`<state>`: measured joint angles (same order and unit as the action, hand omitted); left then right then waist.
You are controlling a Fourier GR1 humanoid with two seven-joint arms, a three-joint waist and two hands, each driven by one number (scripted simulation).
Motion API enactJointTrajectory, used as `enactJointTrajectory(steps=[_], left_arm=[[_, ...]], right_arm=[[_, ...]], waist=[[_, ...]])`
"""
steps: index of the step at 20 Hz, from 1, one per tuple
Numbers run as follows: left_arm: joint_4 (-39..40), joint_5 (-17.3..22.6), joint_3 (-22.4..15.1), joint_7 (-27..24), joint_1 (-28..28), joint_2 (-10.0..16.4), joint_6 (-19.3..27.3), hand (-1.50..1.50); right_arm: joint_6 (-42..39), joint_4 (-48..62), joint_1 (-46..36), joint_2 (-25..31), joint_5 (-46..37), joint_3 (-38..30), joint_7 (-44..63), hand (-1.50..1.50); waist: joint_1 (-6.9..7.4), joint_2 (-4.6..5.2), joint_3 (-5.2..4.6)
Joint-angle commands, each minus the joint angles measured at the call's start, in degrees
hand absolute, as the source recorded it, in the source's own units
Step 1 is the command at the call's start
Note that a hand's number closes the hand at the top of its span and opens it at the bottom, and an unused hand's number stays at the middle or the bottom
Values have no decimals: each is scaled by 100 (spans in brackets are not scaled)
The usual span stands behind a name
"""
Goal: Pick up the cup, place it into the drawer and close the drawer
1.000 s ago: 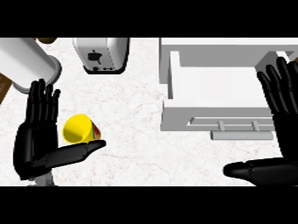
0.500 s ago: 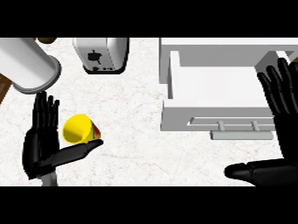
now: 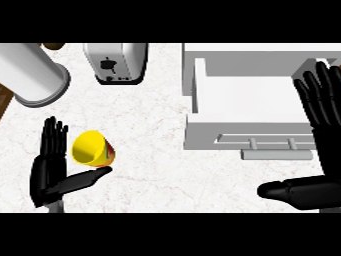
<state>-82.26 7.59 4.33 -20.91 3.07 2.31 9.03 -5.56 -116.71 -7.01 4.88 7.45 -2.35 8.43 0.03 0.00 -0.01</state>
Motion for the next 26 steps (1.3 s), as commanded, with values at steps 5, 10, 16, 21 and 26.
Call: enactJointTrajectory(steps=[5,10,16,21,26], left_arm=[[777,225,377,-447,-148,205,-357,-150],[1447,226,435,-1284,-63,-9,-412,-150],[2534,357,751,-1713,-619,238,-630,-150],[3248,381,905,-1636,-1427,263,-368,-150],[3338,405,773,-2001,-1083,331,-792,-150]], right_arm=[[175,-93,-98,-111,-111,99,178,-150],[-65,-1,175,-77,-59,86,-100,-150],[21,-36,103,-242,-269,405,-10,-150],[-126,-252,220,-114,-130,221,-56,-150],[7,-679,311,-105,-110,217,363,-150]], waist=[[6,-1,0],[3,0,0],[-6,4,-2],[-33,5,-2],[-21,-2,-1]])
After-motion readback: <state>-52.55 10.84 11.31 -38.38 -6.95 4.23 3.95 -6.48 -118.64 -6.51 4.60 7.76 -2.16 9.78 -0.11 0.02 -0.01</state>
